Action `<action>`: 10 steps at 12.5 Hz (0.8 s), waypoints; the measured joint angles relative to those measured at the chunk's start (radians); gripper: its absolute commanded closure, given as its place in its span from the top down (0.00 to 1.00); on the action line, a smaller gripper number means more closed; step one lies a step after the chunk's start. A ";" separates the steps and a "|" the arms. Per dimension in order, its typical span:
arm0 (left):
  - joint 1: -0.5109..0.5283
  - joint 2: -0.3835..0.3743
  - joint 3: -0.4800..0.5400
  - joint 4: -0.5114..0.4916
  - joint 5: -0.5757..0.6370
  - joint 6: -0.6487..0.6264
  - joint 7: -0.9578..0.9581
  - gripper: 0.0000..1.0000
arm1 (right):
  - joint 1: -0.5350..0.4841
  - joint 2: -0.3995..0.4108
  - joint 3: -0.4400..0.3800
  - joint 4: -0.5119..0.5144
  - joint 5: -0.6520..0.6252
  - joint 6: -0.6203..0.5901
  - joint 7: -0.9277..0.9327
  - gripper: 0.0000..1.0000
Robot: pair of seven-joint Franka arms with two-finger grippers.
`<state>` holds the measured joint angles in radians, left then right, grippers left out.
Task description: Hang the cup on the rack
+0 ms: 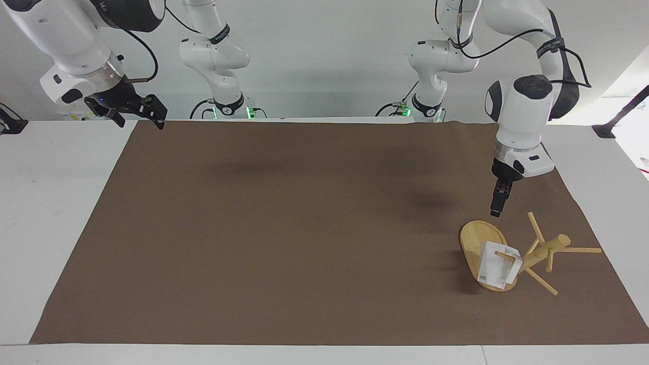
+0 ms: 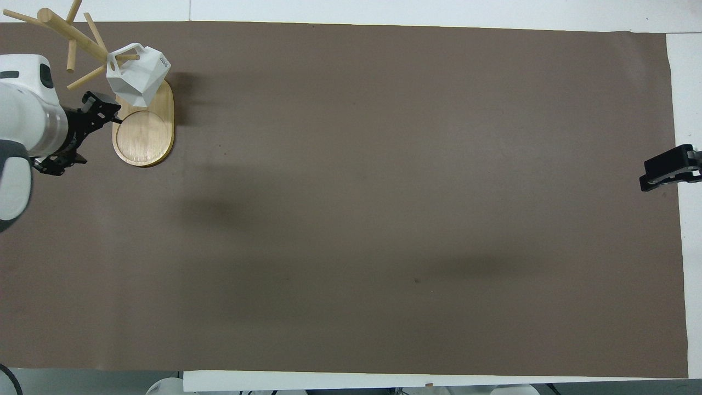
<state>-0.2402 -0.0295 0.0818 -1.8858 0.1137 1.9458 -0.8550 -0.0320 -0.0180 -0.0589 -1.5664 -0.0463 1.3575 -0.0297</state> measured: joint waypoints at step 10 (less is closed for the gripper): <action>0.158 0.061 0.025 0.339 -0.113 -0.452 0.857 1.00 | 0.000 0.000 0.000 0.000 0.000 0.000 0.000 1.00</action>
<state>-0.0818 0.0317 0.1065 -1.5467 0.0006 1.4937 0.0016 -0.0320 -0.0180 -0.0589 -1.5665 -0.0463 1.3575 -0.0297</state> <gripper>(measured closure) 0.000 0.000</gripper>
